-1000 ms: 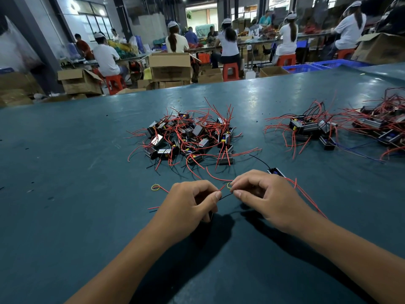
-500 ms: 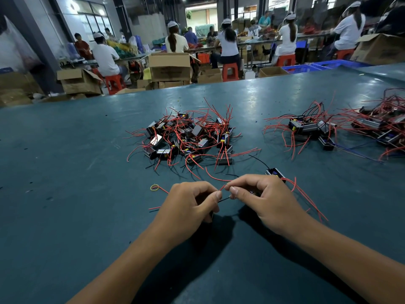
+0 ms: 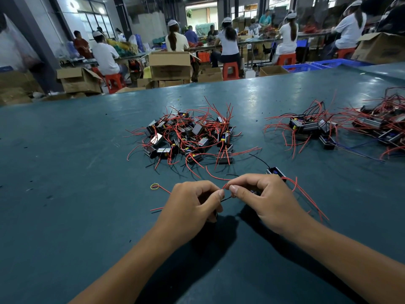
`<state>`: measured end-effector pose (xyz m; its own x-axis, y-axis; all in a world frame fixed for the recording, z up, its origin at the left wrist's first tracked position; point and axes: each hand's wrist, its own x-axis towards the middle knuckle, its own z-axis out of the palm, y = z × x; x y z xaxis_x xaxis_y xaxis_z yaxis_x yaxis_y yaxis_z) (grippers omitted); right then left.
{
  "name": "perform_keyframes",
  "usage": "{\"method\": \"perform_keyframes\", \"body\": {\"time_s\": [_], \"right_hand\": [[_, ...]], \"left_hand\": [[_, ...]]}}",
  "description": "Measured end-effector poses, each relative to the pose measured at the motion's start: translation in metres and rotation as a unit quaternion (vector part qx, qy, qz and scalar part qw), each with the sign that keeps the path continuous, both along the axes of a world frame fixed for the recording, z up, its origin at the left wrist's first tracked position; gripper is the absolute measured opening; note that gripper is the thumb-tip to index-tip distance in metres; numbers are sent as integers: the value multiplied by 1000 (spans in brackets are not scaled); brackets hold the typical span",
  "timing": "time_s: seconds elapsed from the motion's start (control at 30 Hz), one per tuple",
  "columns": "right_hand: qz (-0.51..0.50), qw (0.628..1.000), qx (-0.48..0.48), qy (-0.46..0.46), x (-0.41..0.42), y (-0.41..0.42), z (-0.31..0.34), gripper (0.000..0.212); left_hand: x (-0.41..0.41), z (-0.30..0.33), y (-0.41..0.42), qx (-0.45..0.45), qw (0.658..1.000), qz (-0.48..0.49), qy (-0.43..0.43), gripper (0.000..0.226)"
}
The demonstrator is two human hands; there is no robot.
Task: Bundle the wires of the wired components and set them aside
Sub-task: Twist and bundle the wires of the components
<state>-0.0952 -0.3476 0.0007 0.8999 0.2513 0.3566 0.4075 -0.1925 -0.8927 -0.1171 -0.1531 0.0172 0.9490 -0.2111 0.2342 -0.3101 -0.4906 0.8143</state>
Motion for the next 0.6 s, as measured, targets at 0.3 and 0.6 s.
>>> {"method": "perform_keyframes", "body": {"time_s": [0.3,0.6], "right_hand": [[0,1000,7,4,-1,1,0,8],[-10,999,40,15,-3,4,2,4]], "left_hand": [[0,-2,-2,6,1000,6,-12,22],[1,-6,-4,32,998,0,-50,21]]}}
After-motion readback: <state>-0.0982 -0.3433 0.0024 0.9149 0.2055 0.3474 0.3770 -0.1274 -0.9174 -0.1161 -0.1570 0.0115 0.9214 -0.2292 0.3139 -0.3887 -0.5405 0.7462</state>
